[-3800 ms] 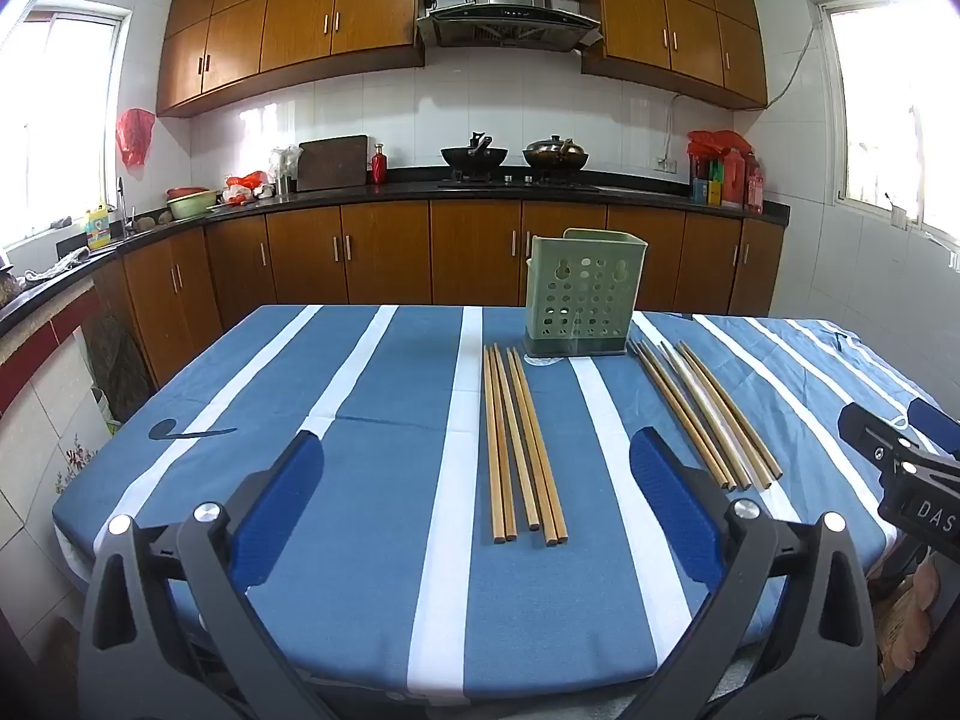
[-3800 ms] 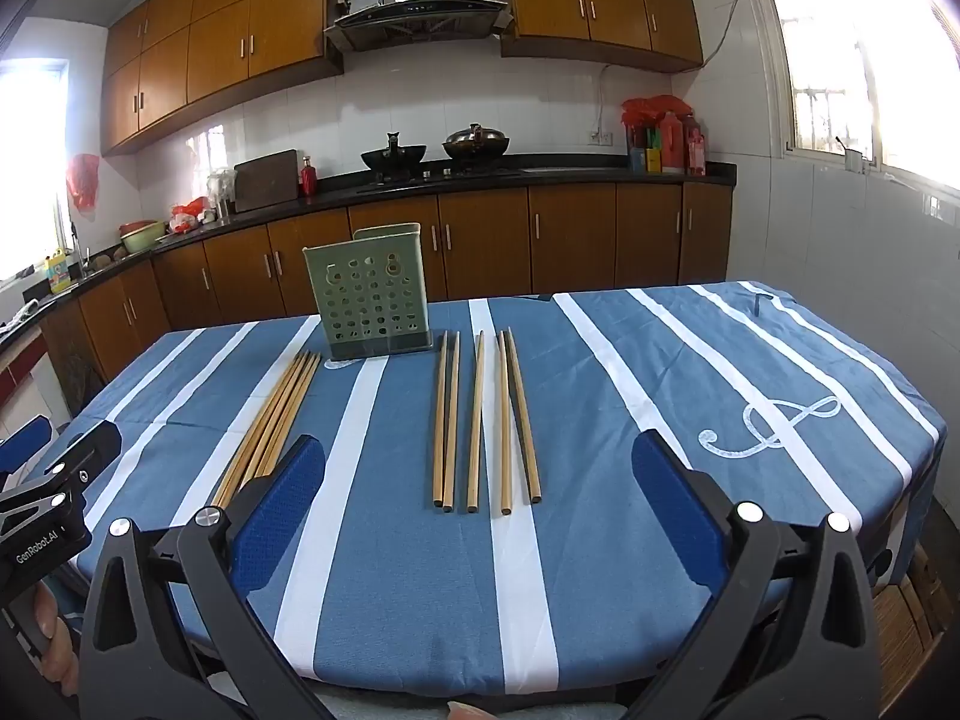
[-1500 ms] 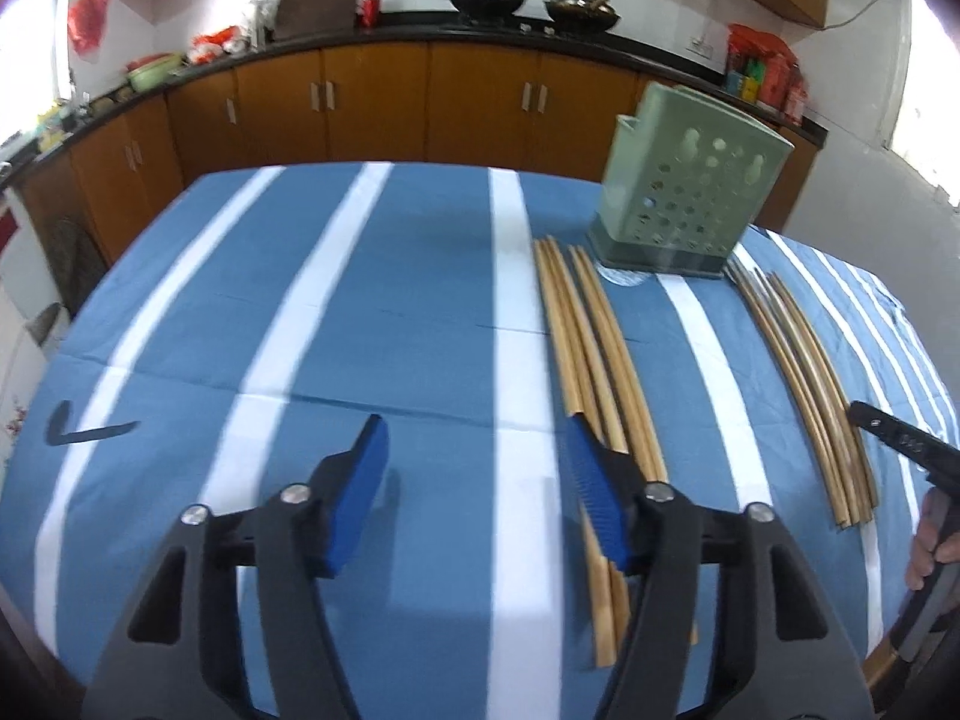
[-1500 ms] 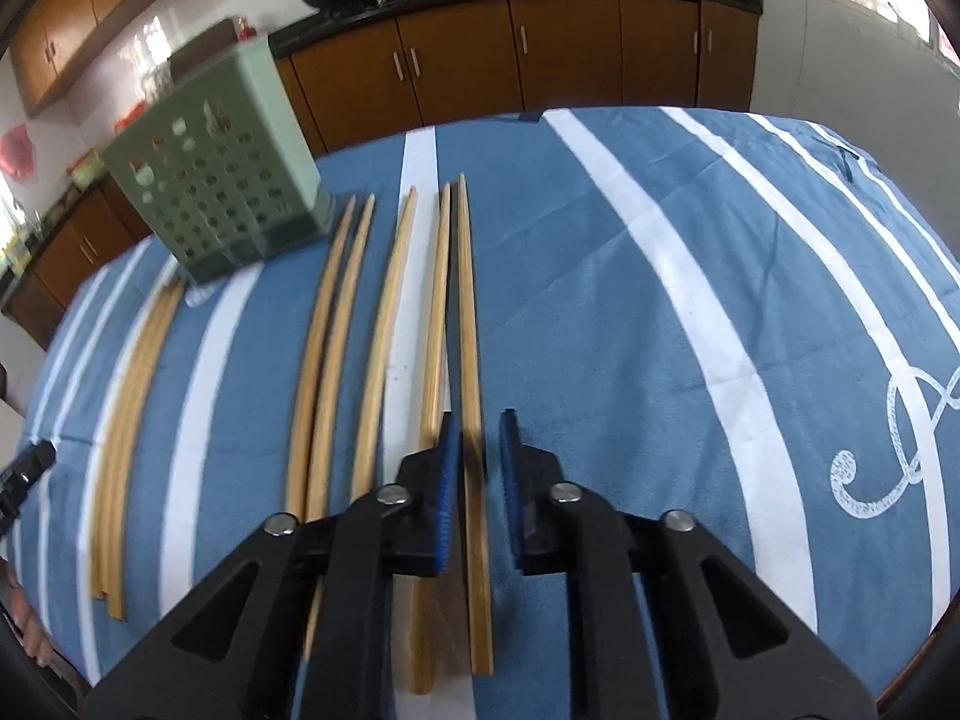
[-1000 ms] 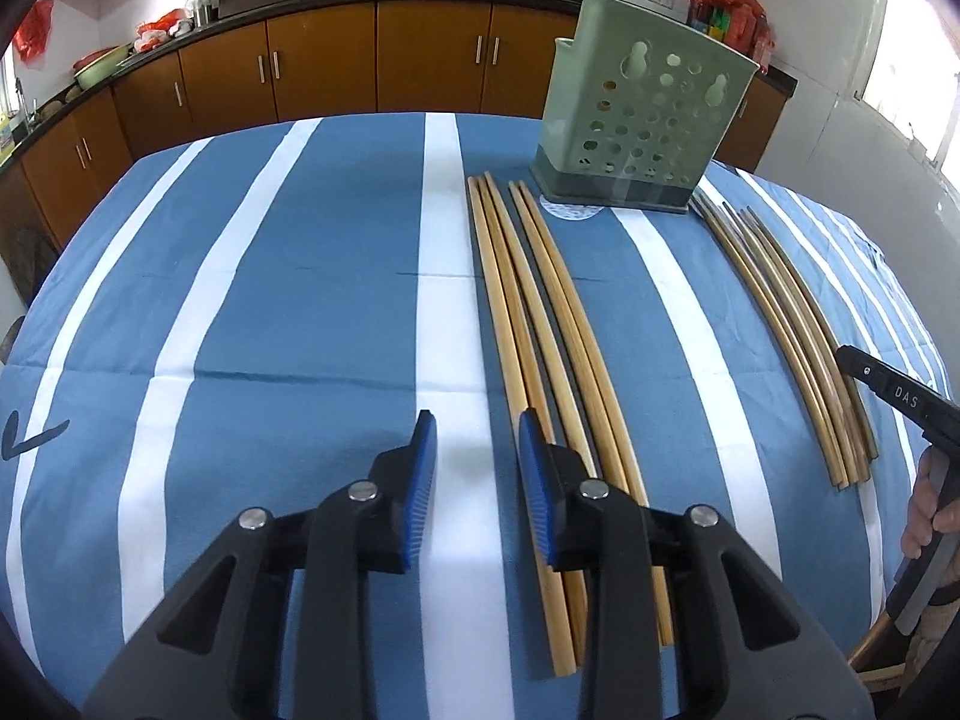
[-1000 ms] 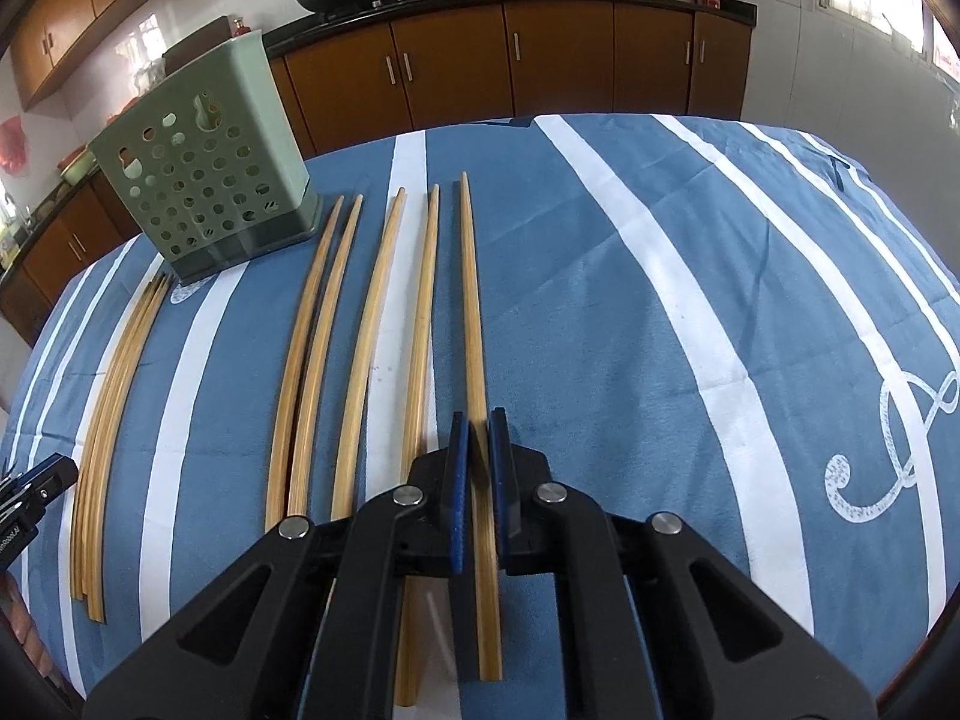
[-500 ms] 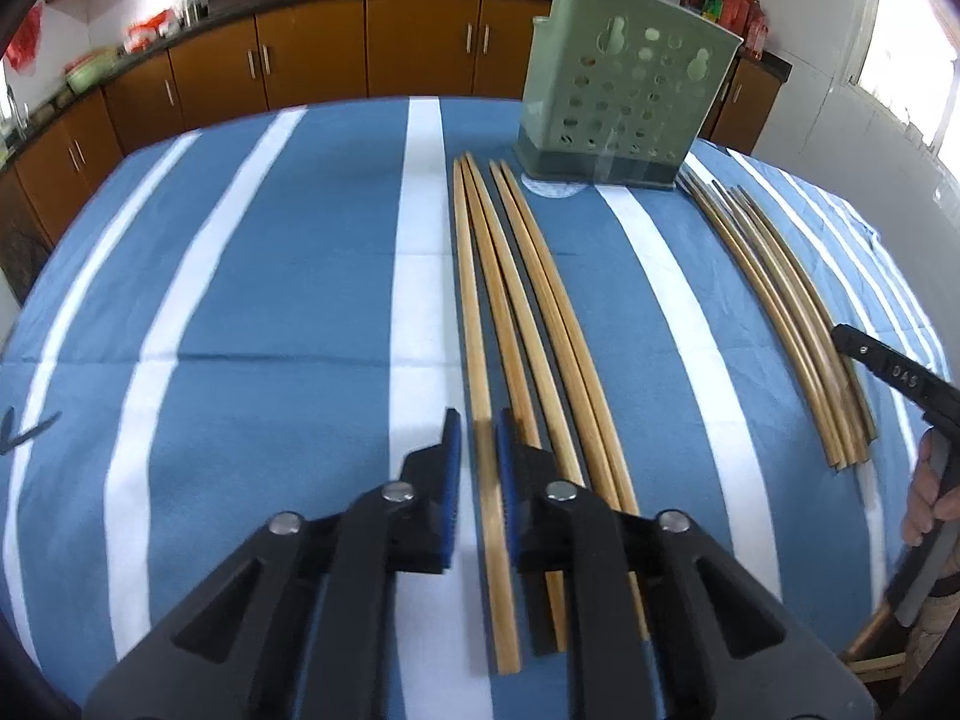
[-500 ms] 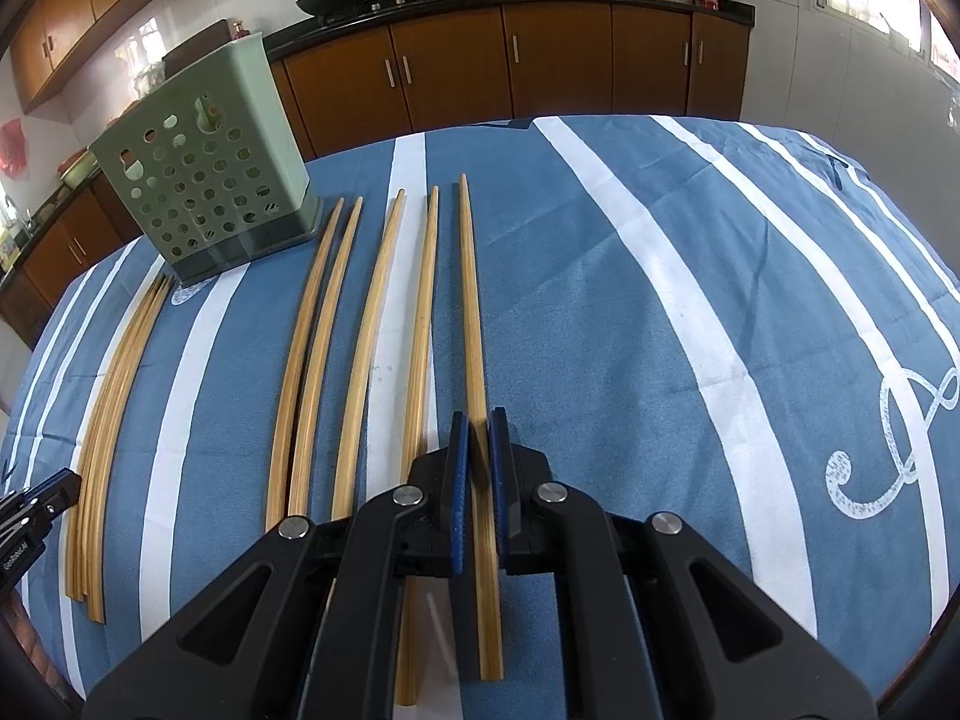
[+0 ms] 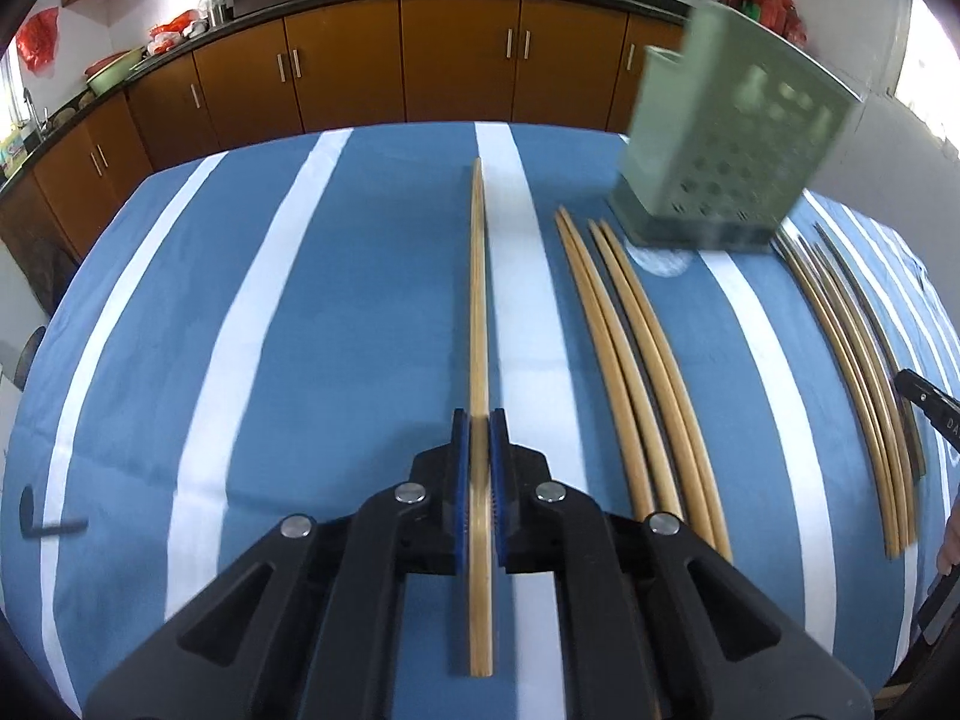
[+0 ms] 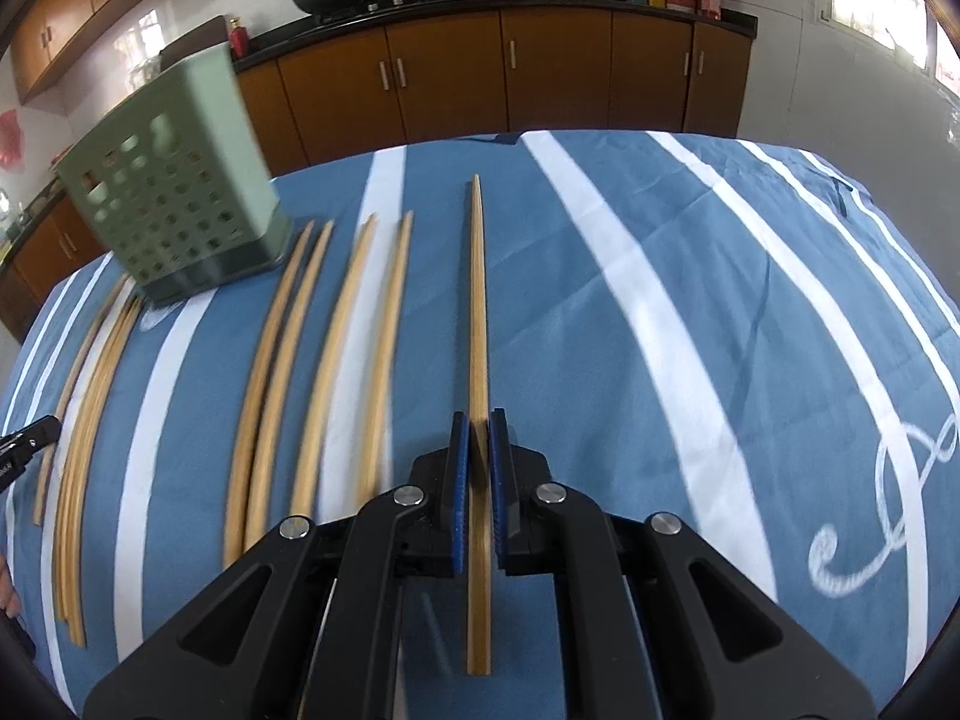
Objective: Organize utensils
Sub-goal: 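Lift the held chopsticks with both tools toward the green holder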
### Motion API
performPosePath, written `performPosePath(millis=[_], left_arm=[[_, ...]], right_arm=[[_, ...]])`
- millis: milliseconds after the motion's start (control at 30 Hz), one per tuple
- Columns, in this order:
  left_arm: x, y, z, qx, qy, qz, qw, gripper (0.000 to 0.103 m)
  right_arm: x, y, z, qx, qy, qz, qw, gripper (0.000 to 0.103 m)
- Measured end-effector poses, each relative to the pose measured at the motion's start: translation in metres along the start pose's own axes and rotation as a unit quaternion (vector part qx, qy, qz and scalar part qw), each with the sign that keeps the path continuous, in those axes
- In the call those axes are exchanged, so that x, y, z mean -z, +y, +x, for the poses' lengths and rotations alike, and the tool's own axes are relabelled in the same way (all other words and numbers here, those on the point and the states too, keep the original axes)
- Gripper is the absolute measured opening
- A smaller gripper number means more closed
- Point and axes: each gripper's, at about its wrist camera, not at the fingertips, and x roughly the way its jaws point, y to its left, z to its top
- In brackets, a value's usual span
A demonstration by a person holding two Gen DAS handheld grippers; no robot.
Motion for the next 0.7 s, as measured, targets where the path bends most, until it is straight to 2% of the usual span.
performPosePath(millis=[233,367,700], left_arm=[[-0.015,0.009,0.013,0.008,-0.023,0.001,0.9997,0.008],[-0.006,0.011,0.008,0.016,-0.025,-0.002,0.9995,0.009],[0.015,0.009,-0.004,0.008,-0.028,0.013,0.9995,0.009]], right_arm=[[-0.011,-0.005,0.011,0.002,-0.008,0.009,1.0,0.008],[-0.006,-0.005,0.007,0.0,-0.008,0.009,1.0,0.008],[0.009,-0.003,-0.006,-0.001,-0.006,0.002,1.0,0.008]])
